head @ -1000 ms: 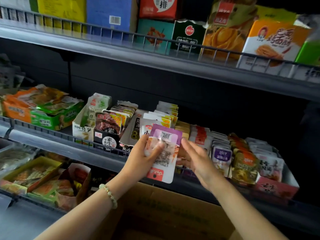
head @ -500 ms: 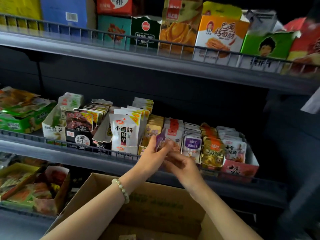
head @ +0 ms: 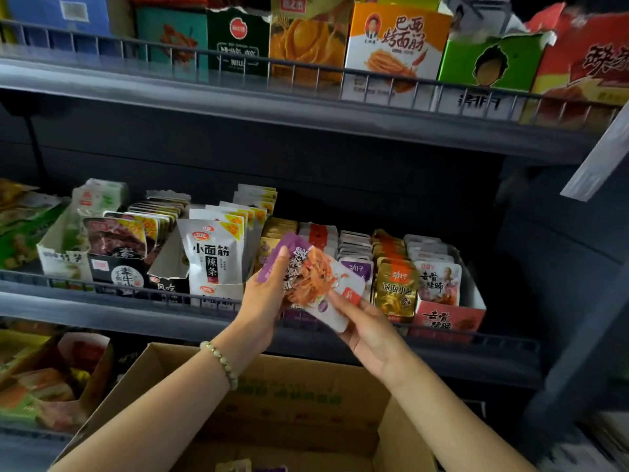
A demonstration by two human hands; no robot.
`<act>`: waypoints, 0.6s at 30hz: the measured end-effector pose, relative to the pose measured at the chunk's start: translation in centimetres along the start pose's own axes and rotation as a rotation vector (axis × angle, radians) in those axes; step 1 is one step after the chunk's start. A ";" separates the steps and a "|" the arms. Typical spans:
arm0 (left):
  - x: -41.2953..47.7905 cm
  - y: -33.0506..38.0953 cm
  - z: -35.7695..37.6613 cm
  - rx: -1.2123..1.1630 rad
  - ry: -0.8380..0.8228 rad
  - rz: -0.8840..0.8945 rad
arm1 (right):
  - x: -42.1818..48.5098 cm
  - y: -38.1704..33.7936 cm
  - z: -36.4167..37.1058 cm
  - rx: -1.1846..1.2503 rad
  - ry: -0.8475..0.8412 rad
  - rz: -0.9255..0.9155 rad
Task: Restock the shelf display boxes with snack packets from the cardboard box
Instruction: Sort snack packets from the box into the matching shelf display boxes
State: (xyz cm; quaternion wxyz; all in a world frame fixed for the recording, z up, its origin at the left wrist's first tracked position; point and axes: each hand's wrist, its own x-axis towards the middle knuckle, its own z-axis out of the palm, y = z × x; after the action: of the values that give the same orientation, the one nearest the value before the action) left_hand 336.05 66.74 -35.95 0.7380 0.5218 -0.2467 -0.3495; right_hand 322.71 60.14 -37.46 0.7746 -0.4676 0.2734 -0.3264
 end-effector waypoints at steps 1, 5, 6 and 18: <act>0.5 0.1 -0.3 -0.001 -0.033 -0.032 | 0.4 -0.5 -0.4 -0.011 0.022 -0.022; 2.0 0.2 -1.5 0.052 -0.289 -0.167 | 1.6 -3.1 -1.8 -0.151 0.037 -0.135; 2.3 0.3 -1.7 0.074 -0.336 -0.172 | 1.9 -3.8 -1.9 -0.207 0.037 -0.169; 5.6 -2.0 -5.1 1.413 -0.387 0.541 | 10.4 -10.1 0.6 -1.330 0.000 -0.491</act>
State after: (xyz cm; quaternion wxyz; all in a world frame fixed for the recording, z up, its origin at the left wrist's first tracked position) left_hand 342.85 65.02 -39.52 0.2340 0.7194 -0.6539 -0.0023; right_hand 327.25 49.06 -29.35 0.2289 -0.8896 0.3013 -0.2557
